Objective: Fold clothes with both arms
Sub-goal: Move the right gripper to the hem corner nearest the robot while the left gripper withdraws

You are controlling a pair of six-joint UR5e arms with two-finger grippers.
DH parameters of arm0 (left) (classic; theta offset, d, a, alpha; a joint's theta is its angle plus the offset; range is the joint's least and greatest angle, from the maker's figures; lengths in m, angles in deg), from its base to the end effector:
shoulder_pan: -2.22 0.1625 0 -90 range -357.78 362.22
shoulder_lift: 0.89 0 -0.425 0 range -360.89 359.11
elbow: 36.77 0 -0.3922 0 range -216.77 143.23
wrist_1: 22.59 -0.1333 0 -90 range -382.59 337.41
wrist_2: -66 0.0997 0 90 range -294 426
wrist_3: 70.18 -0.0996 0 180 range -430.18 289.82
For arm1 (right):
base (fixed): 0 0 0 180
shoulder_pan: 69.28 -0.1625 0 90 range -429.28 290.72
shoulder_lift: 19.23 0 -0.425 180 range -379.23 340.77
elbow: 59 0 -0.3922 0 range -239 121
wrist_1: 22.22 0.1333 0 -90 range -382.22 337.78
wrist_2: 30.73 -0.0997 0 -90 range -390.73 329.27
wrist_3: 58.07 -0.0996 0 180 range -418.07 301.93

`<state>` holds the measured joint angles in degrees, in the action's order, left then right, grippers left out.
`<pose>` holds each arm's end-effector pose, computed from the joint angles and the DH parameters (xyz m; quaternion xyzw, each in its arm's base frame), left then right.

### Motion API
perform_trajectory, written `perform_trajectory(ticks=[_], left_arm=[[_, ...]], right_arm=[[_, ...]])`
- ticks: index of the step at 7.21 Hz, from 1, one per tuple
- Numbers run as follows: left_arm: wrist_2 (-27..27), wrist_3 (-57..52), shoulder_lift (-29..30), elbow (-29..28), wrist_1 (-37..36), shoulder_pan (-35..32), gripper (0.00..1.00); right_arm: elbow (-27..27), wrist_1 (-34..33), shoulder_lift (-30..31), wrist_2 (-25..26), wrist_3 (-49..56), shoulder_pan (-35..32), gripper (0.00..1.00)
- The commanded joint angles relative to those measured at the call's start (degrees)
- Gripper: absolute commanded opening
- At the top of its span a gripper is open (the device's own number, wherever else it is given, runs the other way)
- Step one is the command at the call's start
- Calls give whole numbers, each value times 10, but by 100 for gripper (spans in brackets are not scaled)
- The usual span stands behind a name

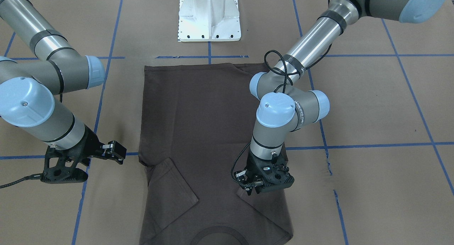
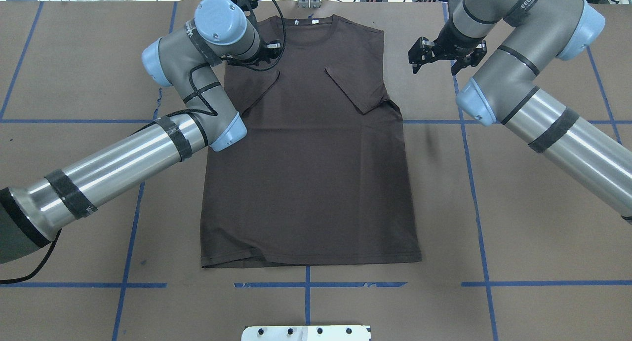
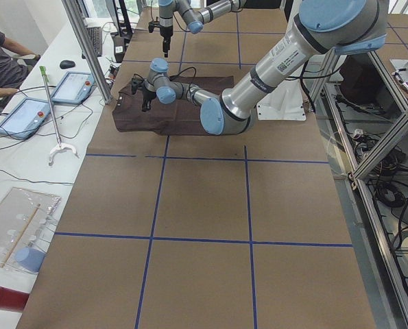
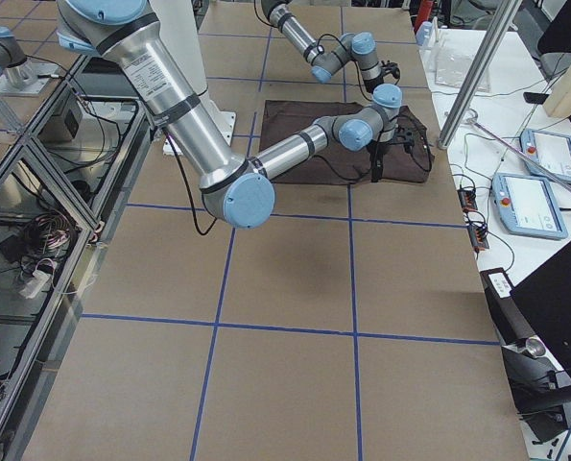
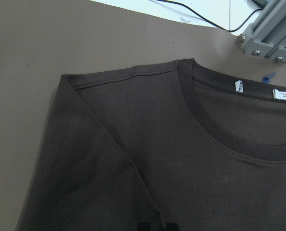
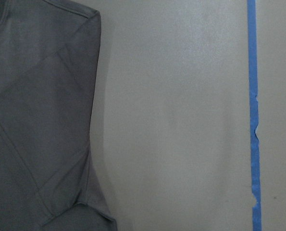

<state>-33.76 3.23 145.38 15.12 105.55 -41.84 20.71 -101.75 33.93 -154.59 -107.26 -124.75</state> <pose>0.5393 -0.6839 0.2478 0.1726 0.4436 -0.1696 0.8629 -0.3526 -0.6497 0.3333 0.0419 -0.4083 0.0240 0.9116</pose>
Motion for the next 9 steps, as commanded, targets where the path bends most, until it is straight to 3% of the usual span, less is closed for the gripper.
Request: perform_trajectory(ticks=[1, 2, 5, 7, 9], left_arm=[[-31, -10, -9, 35, 17, -2, 100], [-88, -15, -56, 104, -3, -2, 100], [-94, -139, -214, 389, -179, -12, 100], [-92, -156, -258, 464, -220, -22, 100], [-90, -157, -267, 471, -221, -22, 100]], right_arm=[[17, 1, 10, -2, -14, 8, 100], [56, 1, 28, 0, -93, 36, 100], [277, 2, 201, 68, -204, 137, 100], [345, 4, 245, 172, -311, 270, 100], [356, 4, 255, 251, -410, 379, 100]])
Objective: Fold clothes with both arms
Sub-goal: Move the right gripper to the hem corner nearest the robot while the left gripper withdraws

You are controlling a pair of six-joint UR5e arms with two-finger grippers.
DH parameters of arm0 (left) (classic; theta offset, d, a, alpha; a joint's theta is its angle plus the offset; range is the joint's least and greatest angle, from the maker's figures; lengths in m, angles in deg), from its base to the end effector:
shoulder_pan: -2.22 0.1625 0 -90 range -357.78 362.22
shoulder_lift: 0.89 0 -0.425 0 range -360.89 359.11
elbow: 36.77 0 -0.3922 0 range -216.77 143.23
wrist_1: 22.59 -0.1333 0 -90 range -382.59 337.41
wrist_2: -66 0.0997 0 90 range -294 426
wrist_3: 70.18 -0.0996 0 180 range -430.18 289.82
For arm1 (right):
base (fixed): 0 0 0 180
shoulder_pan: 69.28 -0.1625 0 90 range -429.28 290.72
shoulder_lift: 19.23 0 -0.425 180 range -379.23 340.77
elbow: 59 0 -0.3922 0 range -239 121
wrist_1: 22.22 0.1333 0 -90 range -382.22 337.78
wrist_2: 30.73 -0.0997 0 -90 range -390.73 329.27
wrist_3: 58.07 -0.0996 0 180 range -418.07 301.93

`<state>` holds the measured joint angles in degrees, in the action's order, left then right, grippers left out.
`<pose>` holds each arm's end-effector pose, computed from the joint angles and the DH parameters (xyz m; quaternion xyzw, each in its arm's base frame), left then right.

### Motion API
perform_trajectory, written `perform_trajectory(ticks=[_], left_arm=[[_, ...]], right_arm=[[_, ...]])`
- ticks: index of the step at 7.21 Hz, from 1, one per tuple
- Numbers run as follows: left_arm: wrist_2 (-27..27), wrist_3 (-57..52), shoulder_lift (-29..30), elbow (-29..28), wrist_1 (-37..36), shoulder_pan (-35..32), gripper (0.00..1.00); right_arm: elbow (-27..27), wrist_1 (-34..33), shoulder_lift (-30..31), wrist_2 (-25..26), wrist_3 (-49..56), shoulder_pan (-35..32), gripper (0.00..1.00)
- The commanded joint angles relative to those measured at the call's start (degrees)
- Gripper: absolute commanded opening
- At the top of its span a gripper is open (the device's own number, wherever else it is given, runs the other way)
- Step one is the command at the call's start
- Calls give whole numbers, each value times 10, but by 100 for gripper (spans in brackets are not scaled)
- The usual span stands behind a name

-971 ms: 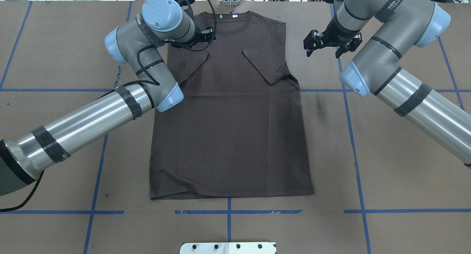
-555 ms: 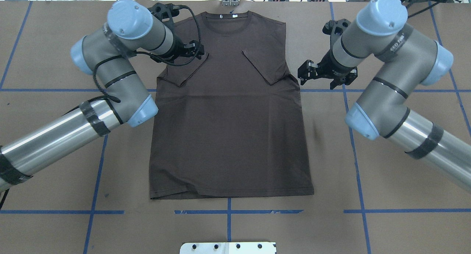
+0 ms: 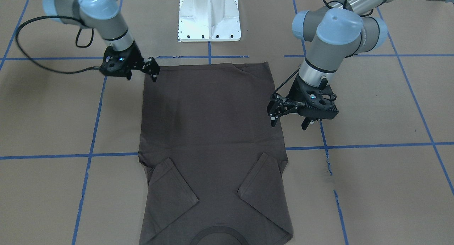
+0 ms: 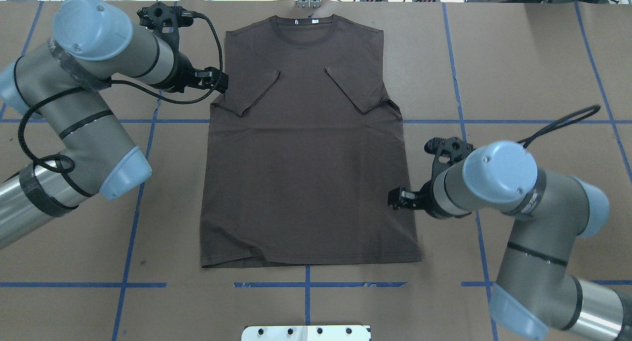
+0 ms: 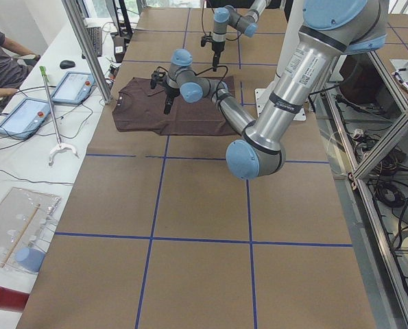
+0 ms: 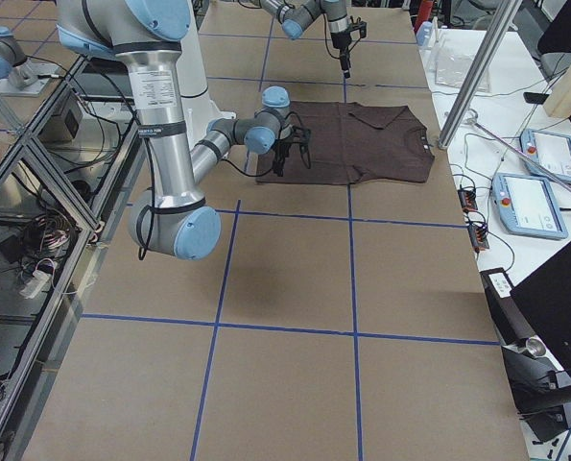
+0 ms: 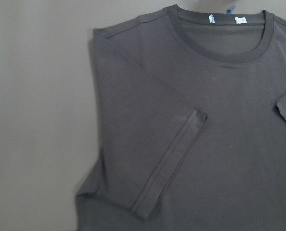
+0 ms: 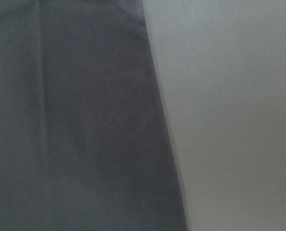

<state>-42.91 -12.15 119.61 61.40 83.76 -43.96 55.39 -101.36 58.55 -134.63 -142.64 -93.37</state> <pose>0.3815 -0.5435 0.2560 0.1741 0.4456 -0.0329 0.8775 -0.4515 -0.3217 0.3359 -0.0053 -0.4146 0.0993 0.9046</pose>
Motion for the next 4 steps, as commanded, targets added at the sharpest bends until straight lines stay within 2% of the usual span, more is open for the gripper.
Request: perform_trajectory(ticks=[1, 4], left_arm=[[1, -3, -11, 7, -3, -1, 100], [2, -2, -12, 8, -3, -1, 100]], right_arm=[[4, 0, 10, 56, -56, 73, 100], [-15, 0, 21, 53, -53, 74, 100]])
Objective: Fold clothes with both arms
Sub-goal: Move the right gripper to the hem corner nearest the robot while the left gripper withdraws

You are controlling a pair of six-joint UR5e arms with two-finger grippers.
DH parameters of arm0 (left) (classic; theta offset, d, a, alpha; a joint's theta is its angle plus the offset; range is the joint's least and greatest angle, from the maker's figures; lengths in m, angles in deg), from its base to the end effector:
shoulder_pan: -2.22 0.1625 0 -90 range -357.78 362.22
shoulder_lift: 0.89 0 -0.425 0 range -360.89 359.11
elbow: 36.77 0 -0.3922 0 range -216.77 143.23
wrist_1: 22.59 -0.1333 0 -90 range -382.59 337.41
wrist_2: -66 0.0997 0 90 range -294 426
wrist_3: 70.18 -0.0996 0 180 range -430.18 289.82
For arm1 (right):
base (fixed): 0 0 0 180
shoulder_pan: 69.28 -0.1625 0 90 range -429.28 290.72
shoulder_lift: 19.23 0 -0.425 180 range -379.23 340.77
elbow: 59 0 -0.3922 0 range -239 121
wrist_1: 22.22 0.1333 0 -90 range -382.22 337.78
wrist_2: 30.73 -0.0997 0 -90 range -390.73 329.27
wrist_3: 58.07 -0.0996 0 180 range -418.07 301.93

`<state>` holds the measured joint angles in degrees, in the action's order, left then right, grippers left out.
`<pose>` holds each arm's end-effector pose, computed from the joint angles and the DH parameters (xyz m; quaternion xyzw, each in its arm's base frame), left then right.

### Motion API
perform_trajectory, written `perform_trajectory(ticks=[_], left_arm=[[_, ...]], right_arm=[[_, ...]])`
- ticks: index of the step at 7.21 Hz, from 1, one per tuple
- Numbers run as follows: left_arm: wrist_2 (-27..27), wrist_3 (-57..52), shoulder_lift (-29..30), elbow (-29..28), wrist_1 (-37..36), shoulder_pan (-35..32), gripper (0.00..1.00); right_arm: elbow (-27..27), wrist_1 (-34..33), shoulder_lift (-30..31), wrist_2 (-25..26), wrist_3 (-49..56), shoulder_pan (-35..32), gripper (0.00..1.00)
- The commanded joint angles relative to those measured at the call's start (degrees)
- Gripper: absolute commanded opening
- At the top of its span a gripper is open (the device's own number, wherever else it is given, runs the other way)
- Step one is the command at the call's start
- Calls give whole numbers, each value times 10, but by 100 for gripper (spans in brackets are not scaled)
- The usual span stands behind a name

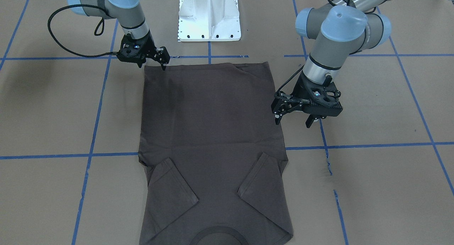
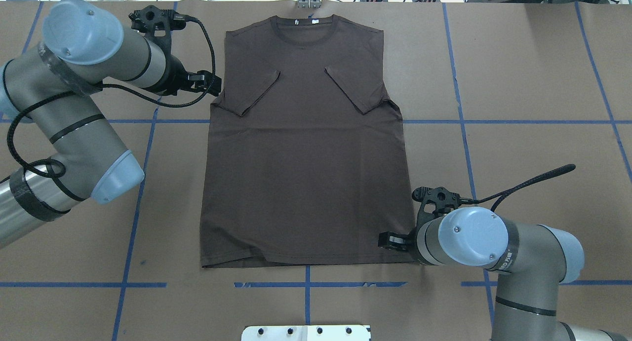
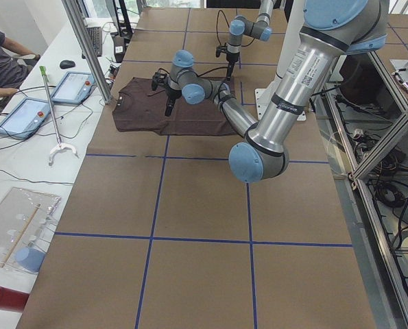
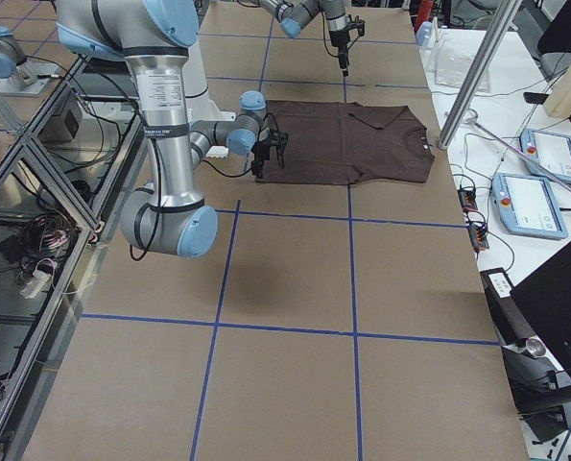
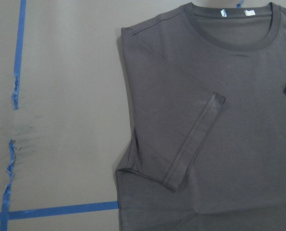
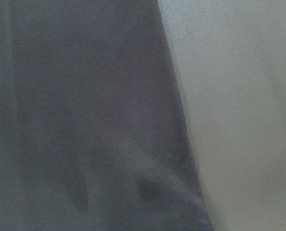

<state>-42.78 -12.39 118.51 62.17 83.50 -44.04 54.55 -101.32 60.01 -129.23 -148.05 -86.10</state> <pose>0.3769 -0.5403 0.2632 0.1730 0.4413 -0.0333 0.8799 -0.4859 -0.2708 0.3576 -0.0115 -0.3892 0.1063 0.9149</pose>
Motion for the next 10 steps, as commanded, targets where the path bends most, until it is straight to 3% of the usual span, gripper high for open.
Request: perform_trajectory(ticks=[1, 2, 4, 5, 10], left_arm=[[1, 0, 0, 0, 0, 0, 100], [2, 0, 0, 0, 0, -1, 100], [2, 1, 0, 0, 0, -1, 100], [2, 1, 0, 0, 0, -1, 100], [9, 1, -1, -2, 0, -1, 100]], right_arm=[[-10, 0, 12, -3, 4, 1, 100], [-11, -1, 13, -5, 3, 1, 93], [-11, -1, 12, -8, 2, 1, 27], [-10, -1, 12, -11, 6, 1, 0], [4, 13, 12, -23, 5, 0, 0]])
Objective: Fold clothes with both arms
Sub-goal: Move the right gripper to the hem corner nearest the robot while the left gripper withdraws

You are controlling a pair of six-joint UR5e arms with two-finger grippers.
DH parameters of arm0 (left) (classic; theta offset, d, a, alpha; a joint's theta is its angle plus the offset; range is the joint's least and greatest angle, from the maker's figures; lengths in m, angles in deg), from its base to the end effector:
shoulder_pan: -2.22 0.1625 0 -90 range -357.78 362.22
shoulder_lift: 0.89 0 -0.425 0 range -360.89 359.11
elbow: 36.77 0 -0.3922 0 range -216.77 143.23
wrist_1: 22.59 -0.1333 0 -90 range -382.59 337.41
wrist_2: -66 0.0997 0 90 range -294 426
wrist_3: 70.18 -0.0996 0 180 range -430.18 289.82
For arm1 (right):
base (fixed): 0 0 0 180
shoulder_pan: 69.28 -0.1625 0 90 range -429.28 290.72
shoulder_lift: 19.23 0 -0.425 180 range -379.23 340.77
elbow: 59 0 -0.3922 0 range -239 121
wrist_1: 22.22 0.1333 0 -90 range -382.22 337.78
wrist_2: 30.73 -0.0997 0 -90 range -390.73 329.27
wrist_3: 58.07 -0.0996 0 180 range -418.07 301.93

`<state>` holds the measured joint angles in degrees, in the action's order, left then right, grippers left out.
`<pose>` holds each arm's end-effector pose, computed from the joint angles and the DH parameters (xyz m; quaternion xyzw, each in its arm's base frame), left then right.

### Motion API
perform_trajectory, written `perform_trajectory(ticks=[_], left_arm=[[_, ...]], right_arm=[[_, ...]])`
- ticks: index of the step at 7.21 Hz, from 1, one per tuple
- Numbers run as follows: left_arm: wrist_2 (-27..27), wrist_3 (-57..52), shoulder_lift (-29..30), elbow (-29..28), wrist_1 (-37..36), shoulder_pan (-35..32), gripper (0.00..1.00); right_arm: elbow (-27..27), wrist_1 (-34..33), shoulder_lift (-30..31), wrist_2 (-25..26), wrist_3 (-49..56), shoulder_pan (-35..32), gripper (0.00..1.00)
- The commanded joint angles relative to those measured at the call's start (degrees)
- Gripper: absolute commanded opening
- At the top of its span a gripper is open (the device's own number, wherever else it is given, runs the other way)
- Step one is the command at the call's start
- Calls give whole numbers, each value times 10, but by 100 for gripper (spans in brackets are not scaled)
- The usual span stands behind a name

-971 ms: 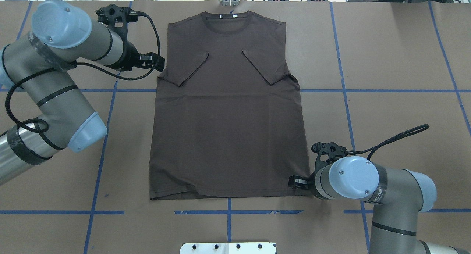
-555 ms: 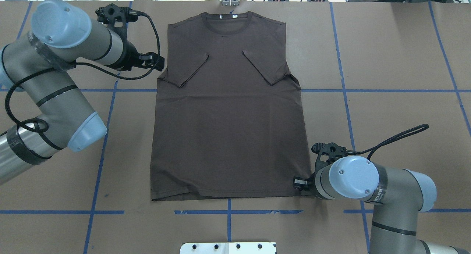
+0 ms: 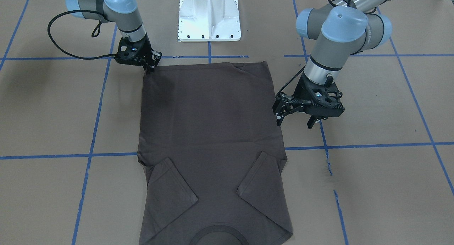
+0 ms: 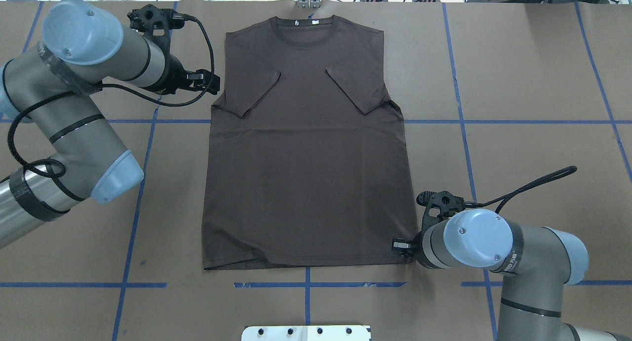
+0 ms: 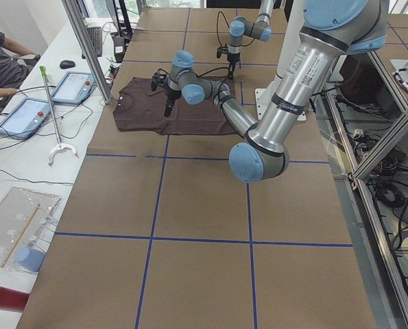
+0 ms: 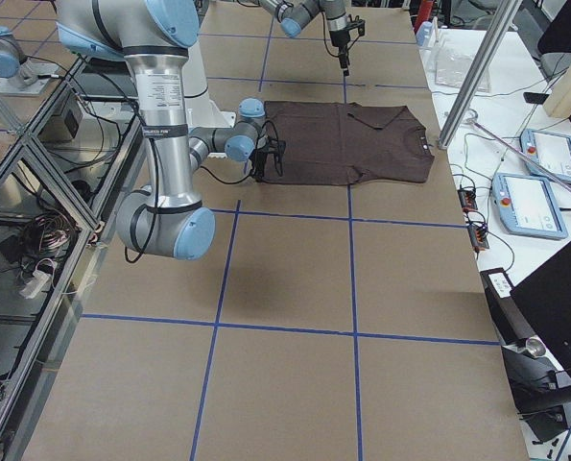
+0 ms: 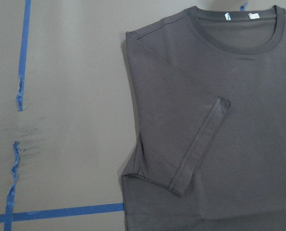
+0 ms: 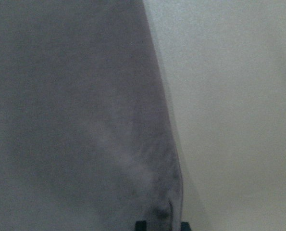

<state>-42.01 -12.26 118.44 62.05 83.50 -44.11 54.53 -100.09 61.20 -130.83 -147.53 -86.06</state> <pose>0.3759 -0.5422 0.2652 0.1766 0.4369 -0.0382 0.8811 -0.4826 -0.2665 0.3657 -0.0227 -0.3909 0.0964 0.9151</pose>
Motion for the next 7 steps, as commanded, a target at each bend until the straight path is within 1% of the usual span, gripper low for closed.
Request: perform_trajectory(ticks=[1, 2, 3, 4, 5, 6, 7], left_arm=[[1, 3, -4, 1, 0, 0, 100], [0, 8, -15, 4, 0, 0, 100], [-2, 24, -41, 21, 0, 1, 100], [-4, 132, -97, 67, 5, 17, 100], [2, 228, -153, 132, 5, 82, 100], [45, 316, -175, 152, 4, 151, 100], [100, 409, -176, 150, 1, 238, 98]], right_arm=[[11, 1, 0, -9, 0, 0, 0], [20, 1, 1, -9, 0, -2, 0], [32, 1, -1, -9, 1, -3, 0], [36, 1, -4, -8, 1, -4, 0], [41, 2, -7, -6, 1, -5, 0], [54, 1, -6, -6, 1, -6, 0], [61, 2, -5, -8, 1, -10, 0]])
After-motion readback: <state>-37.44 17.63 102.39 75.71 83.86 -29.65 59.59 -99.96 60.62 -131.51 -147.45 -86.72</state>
